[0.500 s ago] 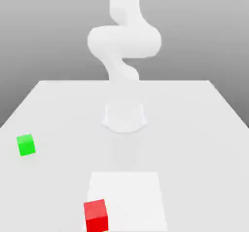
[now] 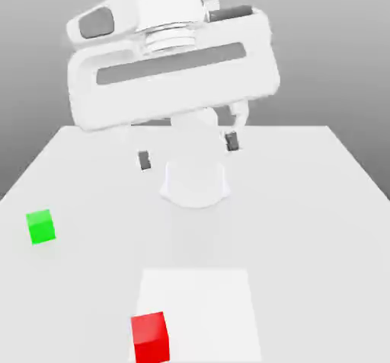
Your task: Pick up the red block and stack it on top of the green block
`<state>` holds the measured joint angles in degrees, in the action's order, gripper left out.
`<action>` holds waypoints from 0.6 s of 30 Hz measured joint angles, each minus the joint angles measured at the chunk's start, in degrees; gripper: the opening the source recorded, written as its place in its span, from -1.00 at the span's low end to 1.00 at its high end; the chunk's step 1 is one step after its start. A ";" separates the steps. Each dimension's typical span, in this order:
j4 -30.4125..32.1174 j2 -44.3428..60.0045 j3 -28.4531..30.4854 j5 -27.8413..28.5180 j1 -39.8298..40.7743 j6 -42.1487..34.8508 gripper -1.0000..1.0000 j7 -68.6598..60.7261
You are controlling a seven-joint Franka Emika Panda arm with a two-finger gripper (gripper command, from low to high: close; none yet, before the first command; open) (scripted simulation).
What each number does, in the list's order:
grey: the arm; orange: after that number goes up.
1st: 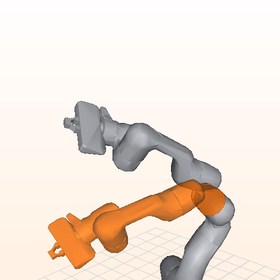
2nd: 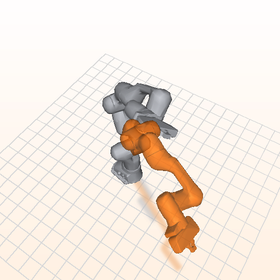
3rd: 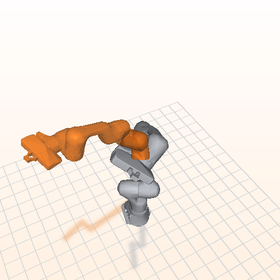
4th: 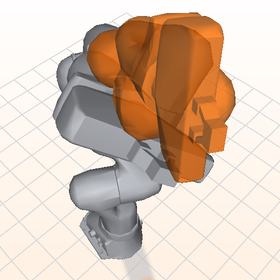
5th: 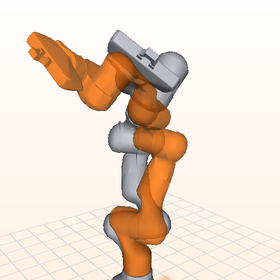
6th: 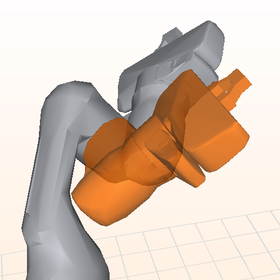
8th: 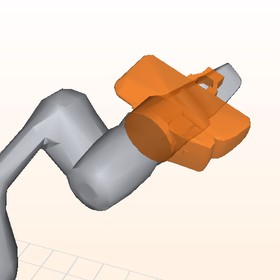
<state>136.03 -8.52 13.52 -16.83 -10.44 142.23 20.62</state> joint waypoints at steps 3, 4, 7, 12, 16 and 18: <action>0.82 5.90 0.30 -0.84 0.10 2.08 0.00 -2.85; 1.11 7.78 0.39 -0.80 0.16 2.84 0.00 -3.57; 2.06 13.10 0.69 0.44 0.60 5.30 0.00 -4.95; 3.82 20.70 2.92 6.50 0.36 9.79 0.00 -4.40; 3.09 27.56 1.20 4.53 1.82 15.12 0.00 -6.60; 2.47 31.28 -0.64 2.19 3.22 18.02 -1.00 -8.36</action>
<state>138.50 22.76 12.89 -14.64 -7.22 160.25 12.27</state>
